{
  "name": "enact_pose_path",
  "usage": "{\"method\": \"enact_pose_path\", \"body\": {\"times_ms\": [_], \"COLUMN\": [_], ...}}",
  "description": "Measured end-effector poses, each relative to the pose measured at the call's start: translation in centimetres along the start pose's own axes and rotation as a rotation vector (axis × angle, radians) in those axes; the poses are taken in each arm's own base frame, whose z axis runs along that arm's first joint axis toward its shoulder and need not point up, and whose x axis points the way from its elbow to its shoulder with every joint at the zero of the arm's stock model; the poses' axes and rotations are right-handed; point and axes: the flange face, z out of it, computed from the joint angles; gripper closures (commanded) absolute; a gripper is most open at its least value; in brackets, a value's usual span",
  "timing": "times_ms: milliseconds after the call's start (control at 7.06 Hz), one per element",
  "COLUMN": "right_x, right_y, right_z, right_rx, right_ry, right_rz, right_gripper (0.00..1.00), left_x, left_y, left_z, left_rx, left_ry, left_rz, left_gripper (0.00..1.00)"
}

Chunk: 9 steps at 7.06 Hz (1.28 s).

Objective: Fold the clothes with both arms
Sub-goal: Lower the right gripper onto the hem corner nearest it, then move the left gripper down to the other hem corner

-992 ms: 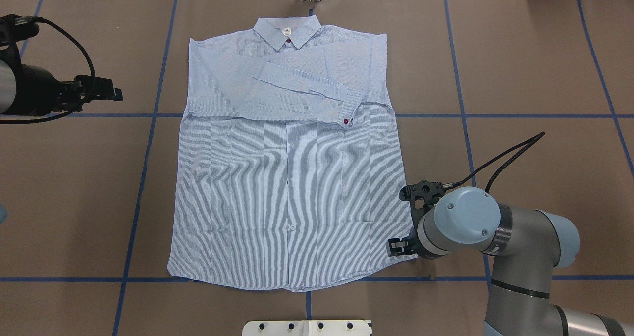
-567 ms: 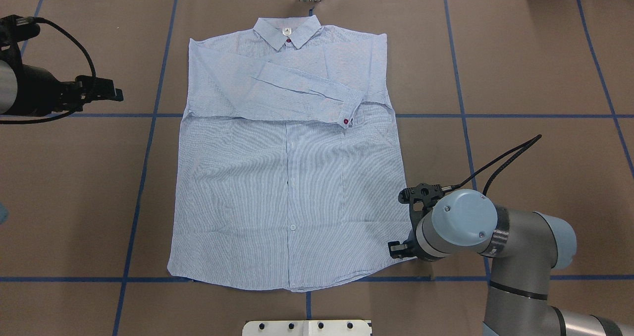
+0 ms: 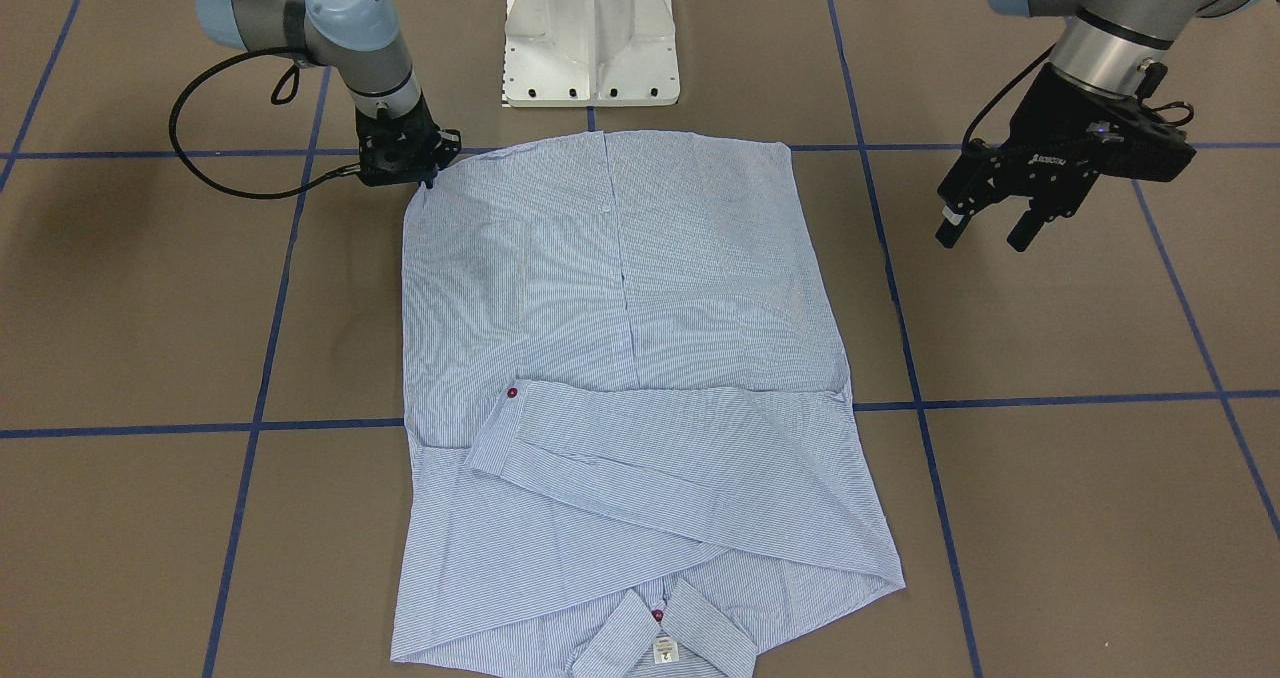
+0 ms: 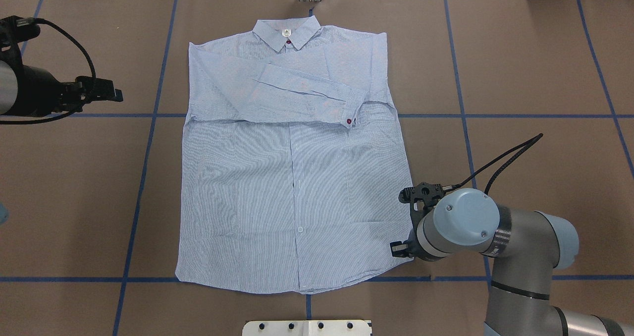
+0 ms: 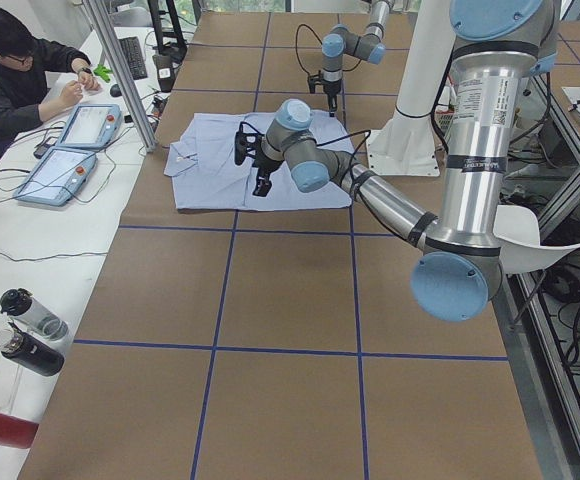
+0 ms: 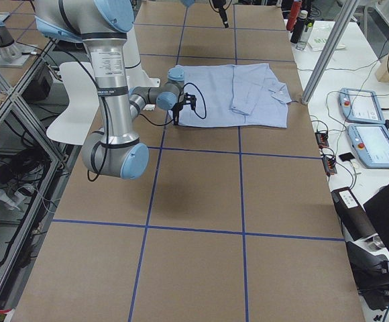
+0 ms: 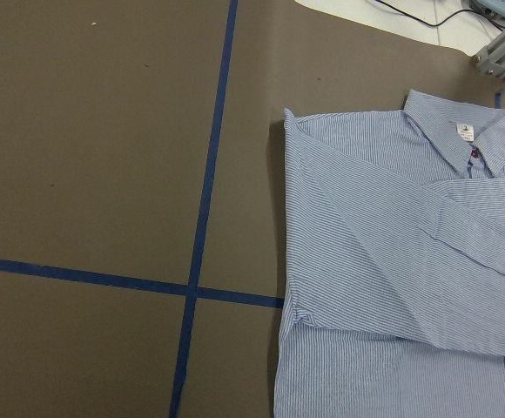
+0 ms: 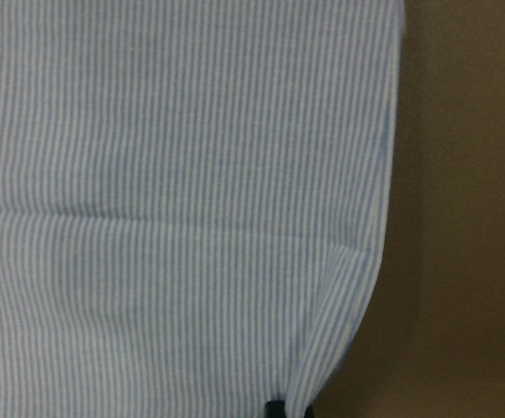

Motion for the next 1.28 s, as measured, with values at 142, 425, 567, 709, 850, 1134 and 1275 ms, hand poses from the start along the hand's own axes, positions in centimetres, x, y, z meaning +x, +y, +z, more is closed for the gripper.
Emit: {"method": "enact_pose_path", "body": {"times_ms": [142, 425, 567, 709, 850, 1134, 1275], "right_x": [-0.1, -0.3, -0.5, -0.7, -1.1, -1.6, -1.6], "right_y": [0.0, 0.0, -0.1, -0.3, -0.3, -0.4, -0.5], "right_z": [-0.4, -1.8, -3.1, -4.4, -5.8, -8.9, -9.9], "right_rx": [0.003, 0.014, 0.026, 0.04, 0.055, 0.085, 0.097], "right_ry": [-0.006, -0.023, -0.041, -0.064, -0.089, -0.14, -0.156], "right_rz": [-0.001, -0.002, -0.002, -0.002, -0.003, -0.006, -0.004], "right_gripper": [1.0, 1.0, 1.0, 1.0, 1.0, 1.0, 1.0], "left_x": [-0.1, 0.0, 0.2, 1.1, 2.6, 6.9, 8.5], "left_y": [0.0, 0.0, 0.4, 1.9, 4.8, 14.5, 19.6], "left_z": [0.1, 0.1, 0.1, 0.6, 1.8, 5.0, 6.2], "left_rx": [0.0, -0.003, -0.027, -0.08, -0.15, -0.293, -0.338], "left_ry": [-0.002, -0.001, 0.0, 0.005, 0.01, -0.006, -0.029], "left_rz": [-0.001, -0.002, -0.007, -0.034, -0.086, -0.212, -0.275], "left_gripper": [0.0, 0.0, 0.0, 0.0, 0.0, 0.0, 0.0]}}
